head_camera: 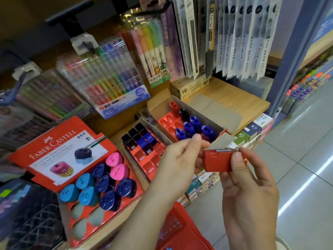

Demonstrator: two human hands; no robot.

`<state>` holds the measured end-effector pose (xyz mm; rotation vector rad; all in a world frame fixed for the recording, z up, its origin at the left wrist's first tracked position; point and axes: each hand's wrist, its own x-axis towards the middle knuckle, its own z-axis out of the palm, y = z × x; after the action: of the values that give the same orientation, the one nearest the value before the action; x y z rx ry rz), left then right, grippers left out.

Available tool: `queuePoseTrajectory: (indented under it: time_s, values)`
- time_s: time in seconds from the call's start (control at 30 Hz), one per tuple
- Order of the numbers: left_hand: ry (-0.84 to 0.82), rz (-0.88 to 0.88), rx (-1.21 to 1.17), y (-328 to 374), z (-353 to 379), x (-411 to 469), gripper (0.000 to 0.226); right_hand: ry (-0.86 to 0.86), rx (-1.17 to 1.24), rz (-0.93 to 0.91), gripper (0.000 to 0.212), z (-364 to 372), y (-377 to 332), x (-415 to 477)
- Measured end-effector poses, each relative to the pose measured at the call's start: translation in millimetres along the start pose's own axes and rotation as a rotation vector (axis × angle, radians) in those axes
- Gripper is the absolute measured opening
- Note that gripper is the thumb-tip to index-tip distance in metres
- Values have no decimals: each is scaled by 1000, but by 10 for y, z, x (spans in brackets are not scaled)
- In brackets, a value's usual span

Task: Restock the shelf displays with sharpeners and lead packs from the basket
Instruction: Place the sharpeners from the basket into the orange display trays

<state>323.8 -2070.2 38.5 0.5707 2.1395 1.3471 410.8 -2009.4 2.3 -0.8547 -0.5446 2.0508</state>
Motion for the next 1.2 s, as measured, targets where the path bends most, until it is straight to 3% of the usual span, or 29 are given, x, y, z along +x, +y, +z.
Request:
queuePoseTrajectory:
  time_s: [0.13,0.3,0.37,0.43,0.5,0.67,0.93,1.2]
  values:
    - [7,-125,-382,-97,-100,-390,41,-180,-68,68,24,9,100,-39]
    - [177,-219,-550,-242,-329,-541,28,-451,-222,146,55,-31,239,-66]
    - [255,-238,-552,-306,-416,-578,20,-536,-289,175,52,-30,264,-94]
    - [362,-227,-539,-357,-510,-593,13,-557,-383,173,34,-7,291,-130]
    - [476,-179,-422,-379,-612,-564,13,-473,-554,70,20,5,344,-132]
    - [582,-37,-46,-522,-834,-344,29,-208,-740,-67,24,-40,483,-45]
    - [520,38,299,-690,-743,-75,40,-295,-896,-154,27,-23,646,-79]
    - [441,135,624,-750,-724,33,34,-300,-975,-207,27,-55,685,-102]
